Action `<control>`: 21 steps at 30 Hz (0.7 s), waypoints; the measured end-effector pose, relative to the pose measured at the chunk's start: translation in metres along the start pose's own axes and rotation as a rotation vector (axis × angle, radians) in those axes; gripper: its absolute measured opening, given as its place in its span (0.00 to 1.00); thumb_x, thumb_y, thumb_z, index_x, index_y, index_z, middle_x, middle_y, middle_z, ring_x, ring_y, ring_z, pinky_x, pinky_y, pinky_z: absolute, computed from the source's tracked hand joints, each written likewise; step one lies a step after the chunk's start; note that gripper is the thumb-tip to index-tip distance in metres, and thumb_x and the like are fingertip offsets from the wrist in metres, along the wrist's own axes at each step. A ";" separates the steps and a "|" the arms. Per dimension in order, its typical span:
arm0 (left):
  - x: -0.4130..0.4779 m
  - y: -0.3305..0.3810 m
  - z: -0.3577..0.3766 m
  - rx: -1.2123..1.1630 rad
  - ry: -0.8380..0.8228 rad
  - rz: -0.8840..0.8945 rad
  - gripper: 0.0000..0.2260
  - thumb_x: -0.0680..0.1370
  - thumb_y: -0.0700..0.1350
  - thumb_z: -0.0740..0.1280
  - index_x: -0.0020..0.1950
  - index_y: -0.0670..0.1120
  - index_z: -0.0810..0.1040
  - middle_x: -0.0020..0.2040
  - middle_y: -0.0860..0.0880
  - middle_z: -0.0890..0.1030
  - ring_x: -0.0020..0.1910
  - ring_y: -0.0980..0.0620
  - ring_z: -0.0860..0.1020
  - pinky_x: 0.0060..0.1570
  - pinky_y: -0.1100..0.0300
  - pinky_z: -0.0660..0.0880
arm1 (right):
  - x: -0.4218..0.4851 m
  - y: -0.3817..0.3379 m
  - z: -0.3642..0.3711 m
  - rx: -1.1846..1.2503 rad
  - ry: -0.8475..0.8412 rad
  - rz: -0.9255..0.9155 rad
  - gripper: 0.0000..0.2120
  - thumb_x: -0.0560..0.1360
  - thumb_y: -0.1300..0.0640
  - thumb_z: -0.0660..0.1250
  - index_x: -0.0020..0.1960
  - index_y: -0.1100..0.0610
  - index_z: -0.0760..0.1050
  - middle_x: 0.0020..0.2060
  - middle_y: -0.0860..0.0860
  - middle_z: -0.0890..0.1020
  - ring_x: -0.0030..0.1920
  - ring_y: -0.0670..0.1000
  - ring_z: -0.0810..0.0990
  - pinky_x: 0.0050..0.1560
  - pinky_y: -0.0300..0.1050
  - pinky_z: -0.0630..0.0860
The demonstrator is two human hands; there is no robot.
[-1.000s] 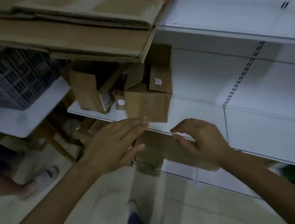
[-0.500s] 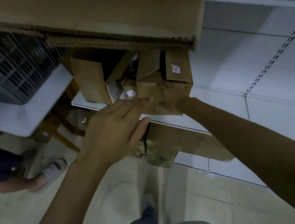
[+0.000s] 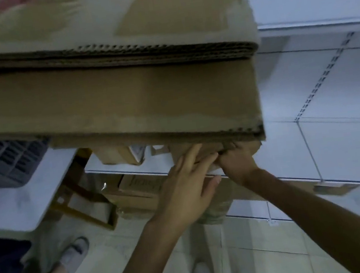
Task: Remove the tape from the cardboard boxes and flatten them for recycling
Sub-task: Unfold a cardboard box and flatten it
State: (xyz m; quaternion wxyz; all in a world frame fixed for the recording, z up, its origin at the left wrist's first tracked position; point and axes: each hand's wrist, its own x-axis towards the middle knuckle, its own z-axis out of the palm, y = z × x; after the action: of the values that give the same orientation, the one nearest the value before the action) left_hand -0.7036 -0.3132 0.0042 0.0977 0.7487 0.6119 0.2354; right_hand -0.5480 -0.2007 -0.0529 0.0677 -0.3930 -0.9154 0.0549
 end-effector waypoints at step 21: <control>0.032 0.304 0.179 -0.113 0.347 0.370 0.31 0.77 0.59 0.61 0.75 0.46 0.58 0.77 0.43 0.55 0.76 0.44 0.52 0.74 0.45 0.49 | -0.382 0.176 -0.138 1.171 1.034 0.911 0.13 0.79 0.53 0.63 0.40 0.49 0.83 0.38 0.45 0.85 0.41 0.42 0.82 0.41 0.34 0.77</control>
State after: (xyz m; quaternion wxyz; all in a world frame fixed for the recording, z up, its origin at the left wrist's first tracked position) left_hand -0.3501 -0.3275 -0.0117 -0.0119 0.7898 0.4579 0.4078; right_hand -0.1394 -0.3518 0.0249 0.6315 -0.5955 -0.3521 0.3501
